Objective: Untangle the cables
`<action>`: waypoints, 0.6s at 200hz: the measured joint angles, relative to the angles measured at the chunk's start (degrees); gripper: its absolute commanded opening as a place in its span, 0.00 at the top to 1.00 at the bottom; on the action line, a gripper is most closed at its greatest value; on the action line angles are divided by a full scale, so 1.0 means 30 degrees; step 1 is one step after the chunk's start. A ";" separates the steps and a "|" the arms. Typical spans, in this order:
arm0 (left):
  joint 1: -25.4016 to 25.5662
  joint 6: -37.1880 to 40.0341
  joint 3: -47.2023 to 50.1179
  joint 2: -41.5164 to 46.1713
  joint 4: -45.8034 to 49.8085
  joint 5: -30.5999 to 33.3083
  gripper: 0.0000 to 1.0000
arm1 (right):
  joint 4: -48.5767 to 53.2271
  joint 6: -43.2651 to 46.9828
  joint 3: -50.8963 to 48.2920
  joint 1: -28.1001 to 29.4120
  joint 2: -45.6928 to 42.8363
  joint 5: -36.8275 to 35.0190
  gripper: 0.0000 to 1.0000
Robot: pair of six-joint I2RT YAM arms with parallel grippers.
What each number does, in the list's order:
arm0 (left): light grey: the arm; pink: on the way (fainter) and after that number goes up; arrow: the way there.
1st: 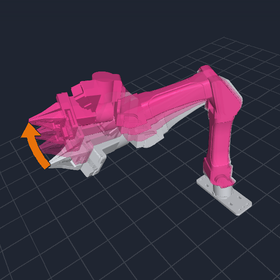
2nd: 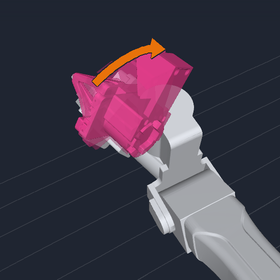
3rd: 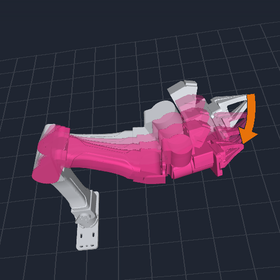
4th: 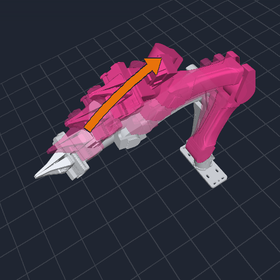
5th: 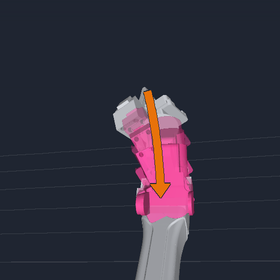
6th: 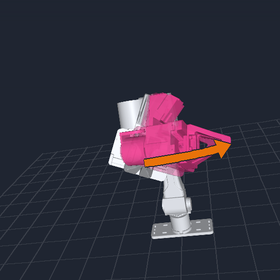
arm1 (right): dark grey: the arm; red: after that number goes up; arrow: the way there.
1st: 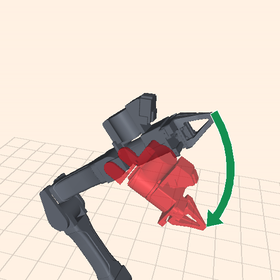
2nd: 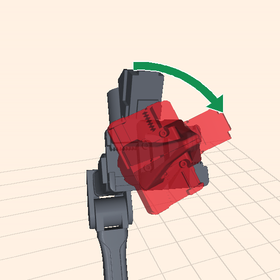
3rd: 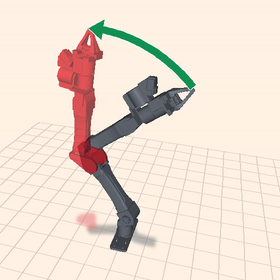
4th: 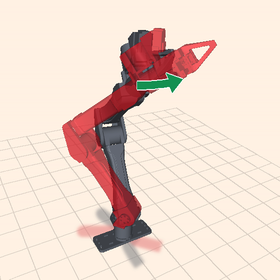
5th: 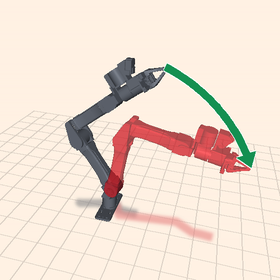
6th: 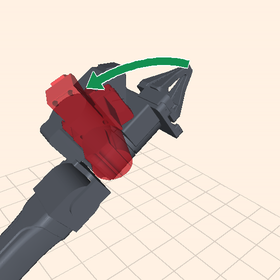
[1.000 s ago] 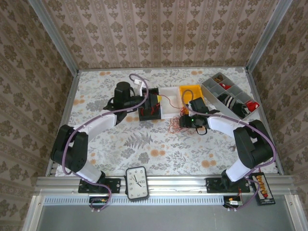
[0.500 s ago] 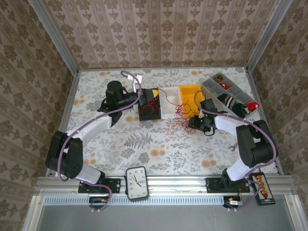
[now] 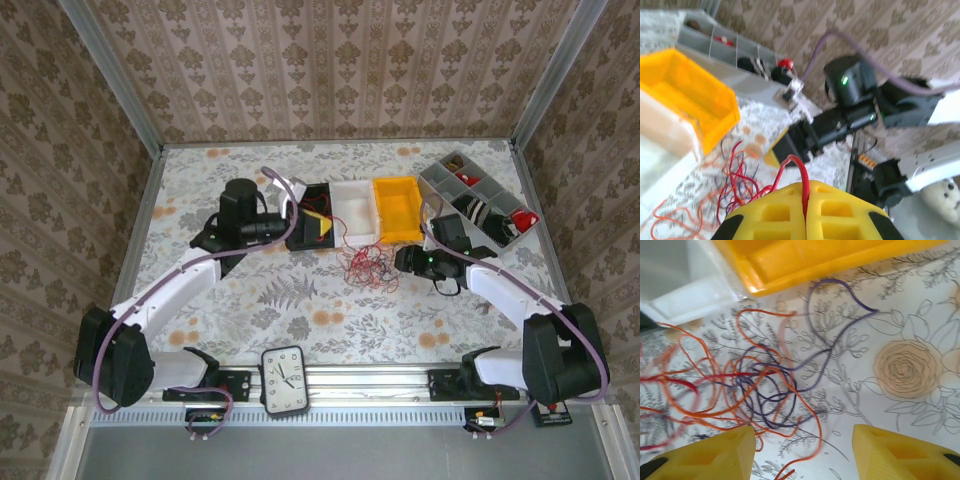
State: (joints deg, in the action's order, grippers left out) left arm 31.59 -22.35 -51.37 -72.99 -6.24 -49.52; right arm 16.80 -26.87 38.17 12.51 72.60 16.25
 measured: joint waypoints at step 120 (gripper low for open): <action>-0.0619 0.2055 0.2841 0.0510 0.2863 0.1472 1.00 | 0.0466 0.1829 0.2856 0.3424 0.4153 -0.0670 0.45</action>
State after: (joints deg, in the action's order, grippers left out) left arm 29.74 -16.19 -42.85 -71.46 2.35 -45.10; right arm 18.20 -21.39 46.74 22.79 85.06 14.24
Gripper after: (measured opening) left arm 0.052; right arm 0.558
